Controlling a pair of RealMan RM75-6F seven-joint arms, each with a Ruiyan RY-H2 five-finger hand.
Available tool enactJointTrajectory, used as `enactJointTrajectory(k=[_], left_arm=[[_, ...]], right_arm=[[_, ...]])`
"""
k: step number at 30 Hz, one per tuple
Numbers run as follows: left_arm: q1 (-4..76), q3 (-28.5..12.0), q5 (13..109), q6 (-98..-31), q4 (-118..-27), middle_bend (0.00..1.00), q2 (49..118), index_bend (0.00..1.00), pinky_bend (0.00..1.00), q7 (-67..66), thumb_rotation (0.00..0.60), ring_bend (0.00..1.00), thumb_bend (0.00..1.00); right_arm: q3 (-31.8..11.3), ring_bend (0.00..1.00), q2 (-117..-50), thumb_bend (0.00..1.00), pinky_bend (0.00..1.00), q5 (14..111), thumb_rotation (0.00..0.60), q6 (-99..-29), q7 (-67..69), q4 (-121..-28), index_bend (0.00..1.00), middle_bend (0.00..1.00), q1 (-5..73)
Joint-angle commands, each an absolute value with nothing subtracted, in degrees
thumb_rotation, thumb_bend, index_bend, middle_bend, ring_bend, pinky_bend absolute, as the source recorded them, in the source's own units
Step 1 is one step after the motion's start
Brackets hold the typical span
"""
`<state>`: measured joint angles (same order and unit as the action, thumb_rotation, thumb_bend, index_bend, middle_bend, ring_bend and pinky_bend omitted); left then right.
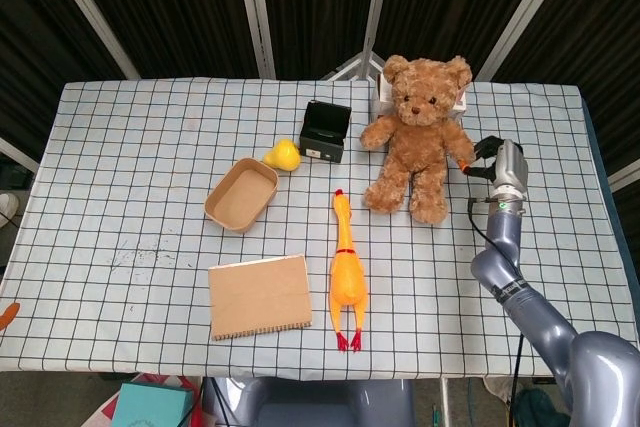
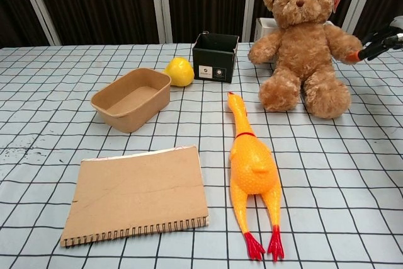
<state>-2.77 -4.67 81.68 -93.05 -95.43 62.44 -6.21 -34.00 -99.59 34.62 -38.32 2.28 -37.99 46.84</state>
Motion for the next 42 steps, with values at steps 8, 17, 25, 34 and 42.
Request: enactJointTrajectory(k=[8, 17, 25, 34, 42], left_arm=[[-2.86, -4.62, 81.81, -93.08, -95.33, 0.0, 62.13, 0.23, 0.14, -5.34, 0.6, 0.0, 0.27], [-3.22, -4.35, 82.57, -93.37, -95.1, 0.0, 61.18, 0.23, 0.14, -2.65, 0.6, 0.0, 0.27], [-3.98, -3.65, 84.32, -94.47, -94.63, 0.0, 60.18, 0.23, 0.14, 0.74, 0.6, 0.0, 0.27], [-3.96, -3.32, 84.96, -94.14, -93.94, 0.0, 59.56, 0.23, 0.14, 3.08, 0.6, 0.0, 0.27], [-4.41, -4.12, 83.42, -94.7, -93.64, 0.0, 59.29, 0.23, 0.14, 4.27, 0.6, 0.0, 0.27]], right_arm=[[-32.37, 0.07, -93.55, 0.24, 0.0, 36.52, 0.6, -34.34, 3.55, -46.03, 0.01, 0.18, 43.53], [-29.16, 0.07, -80.29, 0.24, 0.0, 44.5, 0.6, -44.16, 8.96, -70.66, 0.0, 0.17, 28.84], [-16.83, 0.07, -72.0, 0.24, 0.0, 63.62, 0.6, -64.92, 9.4, -89.52, 0.05, 0.17, 11.57], [-8.79, 0.1, -74.61, 0.24, 0.0, 88.04, 0.6, -85.53, 8.89, -76.61, 0.14, 0.19, 6.67], [-6.47, 0.11, -72.14, 0.24, 0.0, 90.18, 0.6, -86.75, 1.4, -72.96, 0.15, 0.19, 5.88]])
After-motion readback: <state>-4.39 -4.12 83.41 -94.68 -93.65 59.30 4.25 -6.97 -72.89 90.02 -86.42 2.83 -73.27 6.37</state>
